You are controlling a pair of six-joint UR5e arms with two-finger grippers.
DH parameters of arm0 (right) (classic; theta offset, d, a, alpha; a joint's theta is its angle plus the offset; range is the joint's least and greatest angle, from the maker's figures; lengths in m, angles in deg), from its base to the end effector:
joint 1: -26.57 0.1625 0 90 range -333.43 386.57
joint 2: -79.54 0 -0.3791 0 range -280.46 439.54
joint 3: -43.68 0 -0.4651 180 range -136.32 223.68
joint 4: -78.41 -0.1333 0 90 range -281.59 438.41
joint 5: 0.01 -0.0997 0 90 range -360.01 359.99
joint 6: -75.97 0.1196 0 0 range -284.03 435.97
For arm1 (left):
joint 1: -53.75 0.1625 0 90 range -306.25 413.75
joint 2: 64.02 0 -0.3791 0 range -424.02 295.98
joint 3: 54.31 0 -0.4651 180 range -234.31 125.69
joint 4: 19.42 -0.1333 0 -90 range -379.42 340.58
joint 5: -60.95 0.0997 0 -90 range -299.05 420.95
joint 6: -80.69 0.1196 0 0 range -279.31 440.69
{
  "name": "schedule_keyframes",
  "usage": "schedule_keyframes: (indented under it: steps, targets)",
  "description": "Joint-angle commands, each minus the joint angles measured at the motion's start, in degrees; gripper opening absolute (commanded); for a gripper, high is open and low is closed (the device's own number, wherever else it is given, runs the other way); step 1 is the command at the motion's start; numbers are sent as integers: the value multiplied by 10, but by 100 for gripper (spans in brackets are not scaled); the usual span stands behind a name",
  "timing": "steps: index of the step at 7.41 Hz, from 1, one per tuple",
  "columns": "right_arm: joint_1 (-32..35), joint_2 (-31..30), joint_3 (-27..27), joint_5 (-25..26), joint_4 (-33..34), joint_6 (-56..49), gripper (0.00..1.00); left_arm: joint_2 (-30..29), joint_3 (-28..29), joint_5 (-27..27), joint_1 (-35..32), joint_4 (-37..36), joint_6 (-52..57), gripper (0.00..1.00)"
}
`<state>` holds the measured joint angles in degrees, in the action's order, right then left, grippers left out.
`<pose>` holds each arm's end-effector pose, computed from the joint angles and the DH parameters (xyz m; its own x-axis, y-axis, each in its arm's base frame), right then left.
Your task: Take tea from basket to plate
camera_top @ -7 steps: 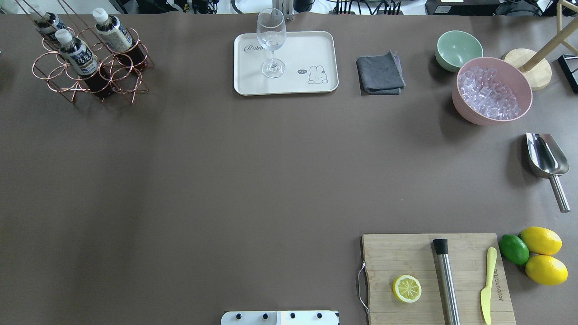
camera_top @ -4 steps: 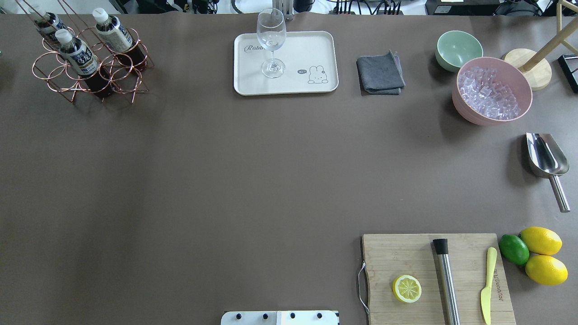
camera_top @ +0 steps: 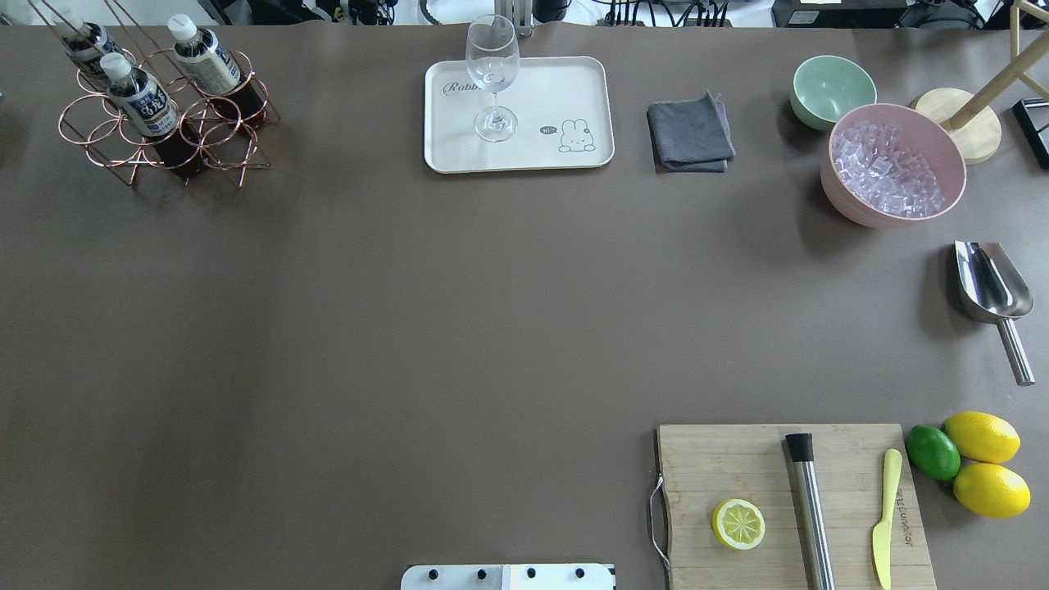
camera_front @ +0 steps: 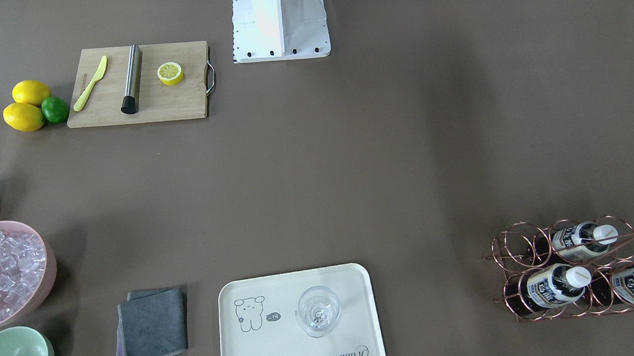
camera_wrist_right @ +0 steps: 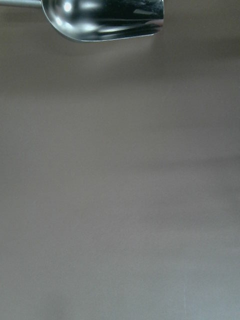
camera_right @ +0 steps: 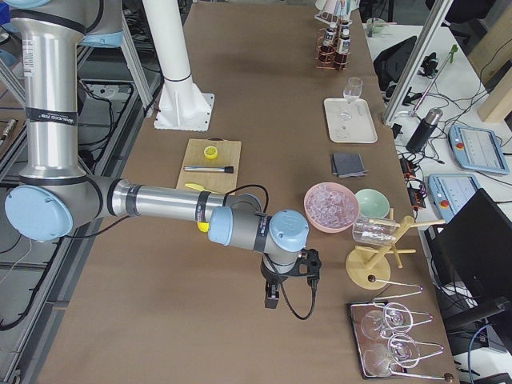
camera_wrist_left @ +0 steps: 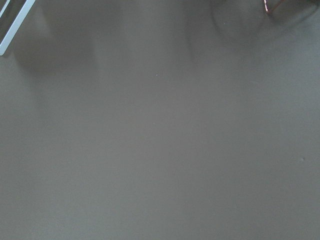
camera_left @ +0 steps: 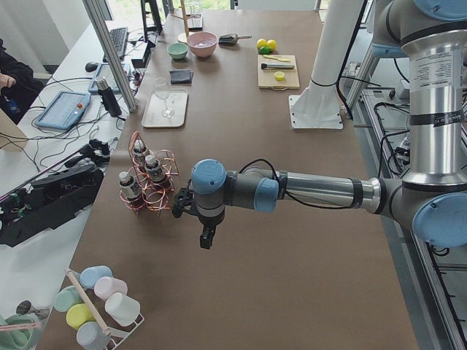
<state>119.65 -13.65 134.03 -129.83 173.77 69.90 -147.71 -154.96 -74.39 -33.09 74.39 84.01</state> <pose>0.0851 -0.5252 0.6692 0.7634 0.0272 0.6454 0.0277 0.9968 -0.0748 -0.0188 -0.5346 0.5732 0.6919 0.1964 -0.6947 -0.0948 0.9787 0.1823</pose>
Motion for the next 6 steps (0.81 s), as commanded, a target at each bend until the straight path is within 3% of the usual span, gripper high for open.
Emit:
schedule_keyframes:
  steps: [1,3,6]
  targets:
    - [0,1,1,0,0,0,100,-44,-2,-1,4,0,3,98]
    - [0,2,1,0,0,0,100,-91,-3,3,20,-2,17,98]
    - [0,0,5,-1,0,0,100,-204,-3,5,41,-49,159,98]
